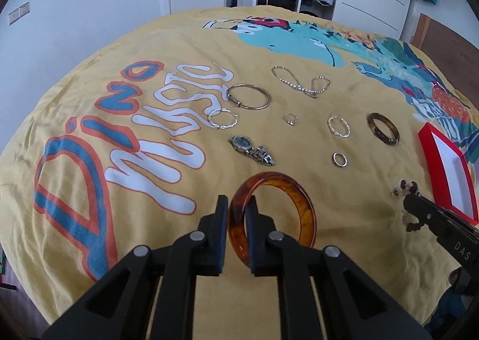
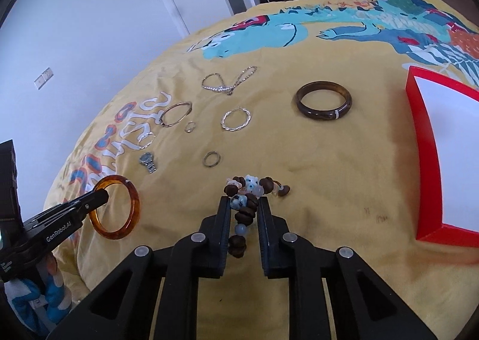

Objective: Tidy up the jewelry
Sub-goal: 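Carry the amber bangle and beaded bracelet with both tools into the red box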

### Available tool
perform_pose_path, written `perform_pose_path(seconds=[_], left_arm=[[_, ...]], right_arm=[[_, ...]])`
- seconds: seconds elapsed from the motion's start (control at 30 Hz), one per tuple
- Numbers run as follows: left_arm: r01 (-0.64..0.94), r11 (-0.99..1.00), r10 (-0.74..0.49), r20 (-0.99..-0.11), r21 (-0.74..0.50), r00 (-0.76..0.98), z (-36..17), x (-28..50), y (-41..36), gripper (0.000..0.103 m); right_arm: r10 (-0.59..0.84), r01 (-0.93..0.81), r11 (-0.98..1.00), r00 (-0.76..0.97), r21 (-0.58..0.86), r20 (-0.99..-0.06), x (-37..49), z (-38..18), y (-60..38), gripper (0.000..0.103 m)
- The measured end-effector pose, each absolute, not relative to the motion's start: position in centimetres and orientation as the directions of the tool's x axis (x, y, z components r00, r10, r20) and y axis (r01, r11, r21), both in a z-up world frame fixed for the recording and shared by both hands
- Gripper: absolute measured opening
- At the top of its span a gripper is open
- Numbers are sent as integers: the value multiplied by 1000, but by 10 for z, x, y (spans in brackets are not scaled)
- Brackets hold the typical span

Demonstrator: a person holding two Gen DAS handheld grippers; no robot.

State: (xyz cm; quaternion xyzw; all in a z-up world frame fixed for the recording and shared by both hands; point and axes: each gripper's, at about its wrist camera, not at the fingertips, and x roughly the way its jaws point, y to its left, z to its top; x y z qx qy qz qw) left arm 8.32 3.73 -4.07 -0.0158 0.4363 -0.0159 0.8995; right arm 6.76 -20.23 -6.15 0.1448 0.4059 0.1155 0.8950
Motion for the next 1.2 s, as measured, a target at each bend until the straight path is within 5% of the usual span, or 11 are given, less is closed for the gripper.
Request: perform_pose_path(seconds=[0.4, 0.77, 1.2], left_arm=[[91, 996, -77, -751, -22, 656, 7, 40, 14, 10], [320, 945, -260, -732, -61, 629, 46, 47, -119, 10], [478, 874, -356, -788, -89, 503, 4, 93, -283, 10]], right_arm=[[332, -119, 925, 715, 360, -615, 8, -6, -219, 17], [178, 28, 943, 799, 331, -575, -23, 21, -325, 17], [71, 158, 949, 736, 273, -673, 15, -30, -437, 17]])
